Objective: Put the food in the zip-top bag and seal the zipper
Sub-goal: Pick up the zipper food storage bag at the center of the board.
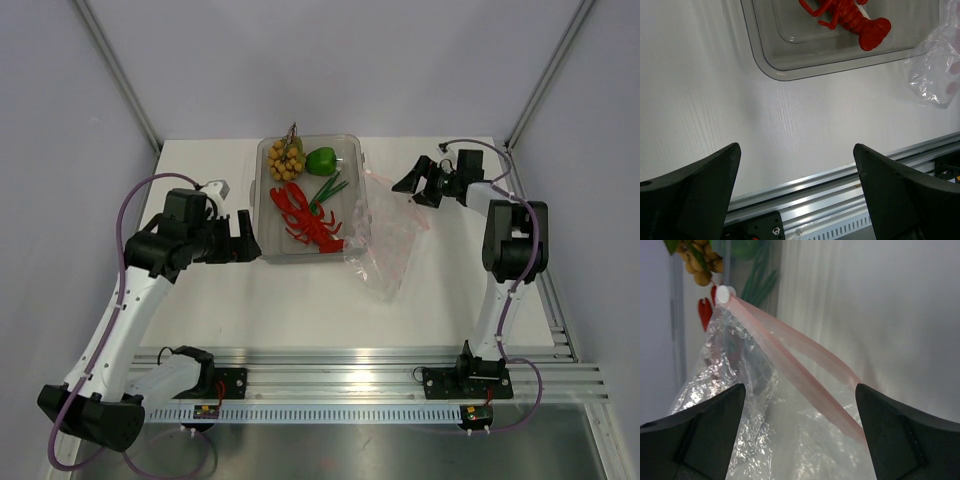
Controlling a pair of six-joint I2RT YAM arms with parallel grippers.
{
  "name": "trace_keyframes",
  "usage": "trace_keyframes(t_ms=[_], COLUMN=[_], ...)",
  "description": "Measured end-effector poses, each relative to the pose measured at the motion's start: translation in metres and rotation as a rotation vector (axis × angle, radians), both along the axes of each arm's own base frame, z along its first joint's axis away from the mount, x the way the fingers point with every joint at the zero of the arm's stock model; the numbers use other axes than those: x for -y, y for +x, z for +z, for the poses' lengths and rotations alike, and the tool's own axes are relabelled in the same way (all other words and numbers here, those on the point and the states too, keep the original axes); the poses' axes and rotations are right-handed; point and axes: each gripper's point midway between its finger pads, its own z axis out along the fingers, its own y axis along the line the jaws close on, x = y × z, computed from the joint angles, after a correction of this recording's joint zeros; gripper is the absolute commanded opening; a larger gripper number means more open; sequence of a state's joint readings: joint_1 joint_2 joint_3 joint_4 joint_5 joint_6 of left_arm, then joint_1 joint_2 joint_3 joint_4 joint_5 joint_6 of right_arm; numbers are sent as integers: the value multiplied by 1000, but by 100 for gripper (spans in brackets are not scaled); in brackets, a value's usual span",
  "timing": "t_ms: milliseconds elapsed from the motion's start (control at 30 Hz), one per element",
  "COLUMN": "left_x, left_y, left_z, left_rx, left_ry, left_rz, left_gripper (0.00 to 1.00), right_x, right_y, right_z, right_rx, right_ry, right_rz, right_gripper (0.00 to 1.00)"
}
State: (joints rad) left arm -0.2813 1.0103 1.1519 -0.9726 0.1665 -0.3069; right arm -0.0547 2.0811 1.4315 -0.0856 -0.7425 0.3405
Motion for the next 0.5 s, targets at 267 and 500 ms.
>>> trace_keyframes(t_ms=[267, 500], left_x=[-3, -3], left_y=[1, 1], left_z=[-12, -12], left_rx=[-52, -50], left_ry=[34, 37], left_rz=[13, 13], left_gripper=[99, 99], right_x=[-24, -30], right_y=[-25, -50], right_z=[-3, -5], right_rx=[-46, -57], right_ry=[249, 299], right_rz=[111, 141], right_gripper=[98, 90])
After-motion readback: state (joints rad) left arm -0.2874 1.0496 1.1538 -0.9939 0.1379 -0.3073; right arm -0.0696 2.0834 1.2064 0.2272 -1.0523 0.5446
